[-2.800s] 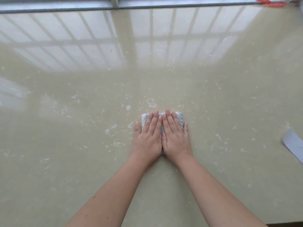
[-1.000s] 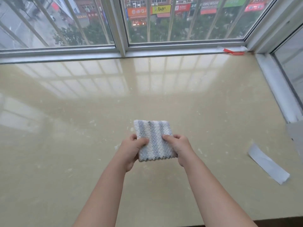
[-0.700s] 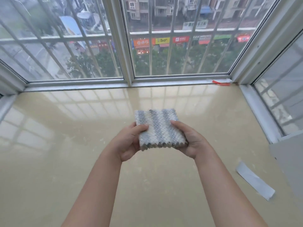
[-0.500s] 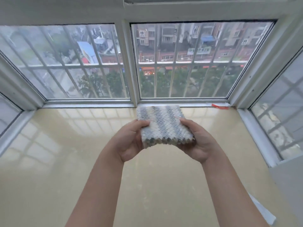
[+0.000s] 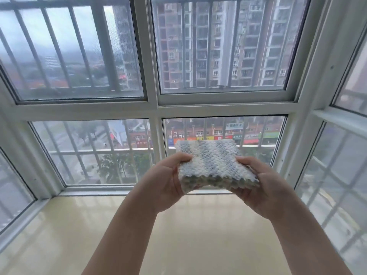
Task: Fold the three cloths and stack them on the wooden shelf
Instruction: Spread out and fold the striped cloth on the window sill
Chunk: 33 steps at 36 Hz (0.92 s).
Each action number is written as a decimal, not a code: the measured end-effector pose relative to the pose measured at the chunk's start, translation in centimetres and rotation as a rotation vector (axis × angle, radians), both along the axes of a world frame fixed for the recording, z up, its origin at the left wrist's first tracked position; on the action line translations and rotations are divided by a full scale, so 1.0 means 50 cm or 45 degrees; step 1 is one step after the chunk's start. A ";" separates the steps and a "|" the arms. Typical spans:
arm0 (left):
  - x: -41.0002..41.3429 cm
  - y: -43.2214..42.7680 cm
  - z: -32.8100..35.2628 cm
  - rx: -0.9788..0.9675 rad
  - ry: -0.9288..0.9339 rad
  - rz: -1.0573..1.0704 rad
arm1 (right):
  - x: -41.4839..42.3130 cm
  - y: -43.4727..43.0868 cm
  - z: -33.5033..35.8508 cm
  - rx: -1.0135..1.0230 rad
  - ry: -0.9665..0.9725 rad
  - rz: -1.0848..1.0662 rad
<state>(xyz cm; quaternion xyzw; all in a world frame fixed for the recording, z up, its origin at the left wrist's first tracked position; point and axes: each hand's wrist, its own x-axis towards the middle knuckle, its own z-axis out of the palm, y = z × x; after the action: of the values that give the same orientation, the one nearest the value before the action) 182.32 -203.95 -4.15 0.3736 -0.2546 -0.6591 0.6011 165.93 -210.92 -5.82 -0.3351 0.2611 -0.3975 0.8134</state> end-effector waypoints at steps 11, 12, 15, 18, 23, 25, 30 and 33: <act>-0.039 0.029 0.076 -0.097 -0.023 -0.171 | -0.054 0.090 0.097 -0.136 -0.003 -0.173; -0.039 0.031 0.077 -0.097 -0.014 -0.167 | -0.056 0.094 0.099 -0.140 0.001 -0.175; -0.050 0.038 0.084 -0.101 -0.014 -0.253 | -0.074 0.121 0.102 -0.155 0.003 -0.232; -0.066 0.042 0.089 -0.094 -0.007 -0.367 | -0.094 0.149 0.102 -0.161 0.023 -0.325; -0.104 0.036 0.086 -0.086 0.009 -0.576 | -0.134 0.200 0.099 -0.125 0.058 -0.516; -0.126 0.029 0.079 -0.083 0.005 -0.671 | -0.153 0.224 0.097 -0.125 0.079 -0.623; -0.205 0.026 0.077 -0.057 0.011 -0.874 | -0.213 0.277 0.096 -0.056 0.114 -0.885; -0.269 0.035 0.083 -0.078 -0.003 -1.016 | -0.263 0.316 0.098 -0.040 0.120 -1.011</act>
<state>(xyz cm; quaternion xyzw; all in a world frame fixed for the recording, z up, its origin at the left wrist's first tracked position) 168.87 -202.21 -0.02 0.2281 -0.4000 -0.8323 0.3085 152.78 -195.11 -0.93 -0.2384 0.4012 -0.6692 0.5783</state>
